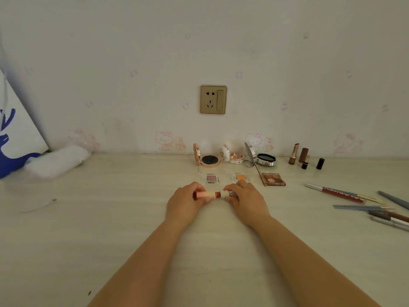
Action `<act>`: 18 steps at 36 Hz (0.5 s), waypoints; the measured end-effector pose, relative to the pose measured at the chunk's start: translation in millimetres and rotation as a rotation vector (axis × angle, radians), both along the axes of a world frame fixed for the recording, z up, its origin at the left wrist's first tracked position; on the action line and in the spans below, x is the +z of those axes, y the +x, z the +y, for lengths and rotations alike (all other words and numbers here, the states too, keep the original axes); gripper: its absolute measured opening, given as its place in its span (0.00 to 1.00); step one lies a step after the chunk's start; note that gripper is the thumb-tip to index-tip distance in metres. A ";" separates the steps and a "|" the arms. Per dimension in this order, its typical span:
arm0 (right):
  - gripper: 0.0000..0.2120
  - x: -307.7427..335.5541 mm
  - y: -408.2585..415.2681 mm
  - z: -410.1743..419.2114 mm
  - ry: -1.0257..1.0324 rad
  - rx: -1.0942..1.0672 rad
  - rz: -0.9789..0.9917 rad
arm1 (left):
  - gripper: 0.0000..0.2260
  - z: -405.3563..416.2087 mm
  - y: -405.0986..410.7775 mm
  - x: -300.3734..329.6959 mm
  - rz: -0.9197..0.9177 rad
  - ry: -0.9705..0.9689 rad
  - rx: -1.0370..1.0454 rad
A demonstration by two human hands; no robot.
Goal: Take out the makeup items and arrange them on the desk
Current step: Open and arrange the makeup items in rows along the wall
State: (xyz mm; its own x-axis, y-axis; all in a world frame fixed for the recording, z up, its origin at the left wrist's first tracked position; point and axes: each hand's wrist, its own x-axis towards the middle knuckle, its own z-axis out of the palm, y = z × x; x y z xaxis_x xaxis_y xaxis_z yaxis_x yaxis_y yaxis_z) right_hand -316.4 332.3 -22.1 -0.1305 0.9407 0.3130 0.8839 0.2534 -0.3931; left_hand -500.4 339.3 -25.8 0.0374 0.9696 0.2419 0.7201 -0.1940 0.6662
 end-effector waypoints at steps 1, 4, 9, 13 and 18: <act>0.14 -0.4 0.1 0.0 -0.002 -0.006 -0.001 | 0.08 0.5 -0.2 -0.2 0.004 0.000 0.004; 0.14 -1.2 1.0 0.5 -0.007 -0.015 -0.006 | 0.09 3.3 -1.2 -2.9 0.029 0.003 0.011; 0.14 -1.4 1.9 2.3 -0.028 -0.014 0.001 | 0.10 5.6 -1.7 -5.1 0.043 -0.004 0.032; 0.15 -2.7 2.5 3.9 -0.035 -0.024 -0.025 | 0.10 6.1 -1.6 -5.1 0.046 0.005 0.045; 0.15 -3.4 3.0 4.9 -0.047 -0.030 -0.050 | 0.10 5.5 -1.2 -4.5 0.063 0.003 0.049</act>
State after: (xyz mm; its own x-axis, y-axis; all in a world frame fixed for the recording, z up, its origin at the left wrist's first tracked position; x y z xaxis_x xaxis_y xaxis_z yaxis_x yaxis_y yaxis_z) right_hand -313.4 337.2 -25.5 -0.1167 0.9581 0.2617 0.9097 0.2088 -0.3588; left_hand -501.6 344.8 -30.3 0.0050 0.9699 0.2433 0.7693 -0.1592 0.6187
